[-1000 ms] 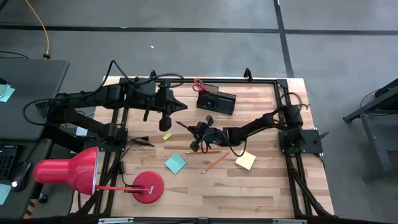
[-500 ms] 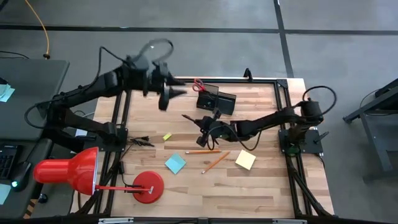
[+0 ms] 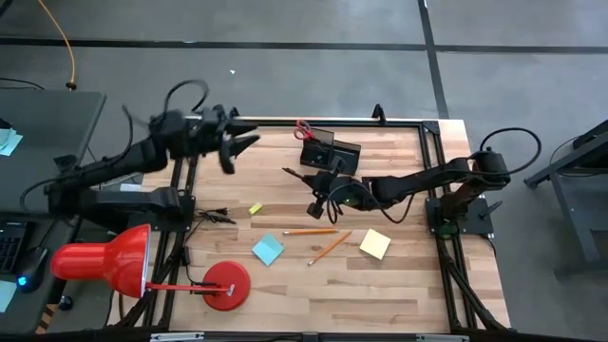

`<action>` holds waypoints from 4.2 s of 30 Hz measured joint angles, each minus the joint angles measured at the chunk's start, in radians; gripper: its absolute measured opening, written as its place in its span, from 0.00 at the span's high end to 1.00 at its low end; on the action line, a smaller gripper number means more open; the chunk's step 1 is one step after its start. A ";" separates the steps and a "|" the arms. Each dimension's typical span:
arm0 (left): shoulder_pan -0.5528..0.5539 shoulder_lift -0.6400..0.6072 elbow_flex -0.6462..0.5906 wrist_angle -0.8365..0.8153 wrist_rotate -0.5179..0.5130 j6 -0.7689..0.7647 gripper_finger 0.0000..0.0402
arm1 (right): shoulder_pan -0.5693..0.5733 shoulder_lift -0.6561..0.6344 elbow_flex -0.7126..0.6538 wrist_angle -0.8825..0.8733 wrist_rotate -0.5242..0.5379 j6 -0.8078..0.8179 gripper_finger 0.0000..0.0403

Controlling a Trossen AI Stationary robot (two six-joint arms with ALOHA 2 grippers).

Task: Pick and place office supplies into organizer
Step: Put the black pen in the black desk organizer

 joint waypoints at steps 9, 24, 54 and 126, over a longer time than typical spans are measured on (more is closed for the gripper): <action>-0.044 -0.296 -0.332 0.154 -0.063 -0.171 0.62 | -0.005 -0.002 0.000 0.101 -0.021 -0.034 0.97; -0.172 -0.417 -0.633 0.666 -0.297 -0.318 0.63 | -0.010 -0.002 0.000 0.487 -0.076 -0.098 0.98; -0.171 -0.023 -0.494 0.943 -0.128 -0.263 0.63 | -0.079 0.002 0.076 0.596 -0.217 0.004 0.98; 0.190 0.329 -0.260 0.777 0.142 -0.169 0.96 | 0.230 -0.093 0.075 -0.261 0.078 0.463 0.63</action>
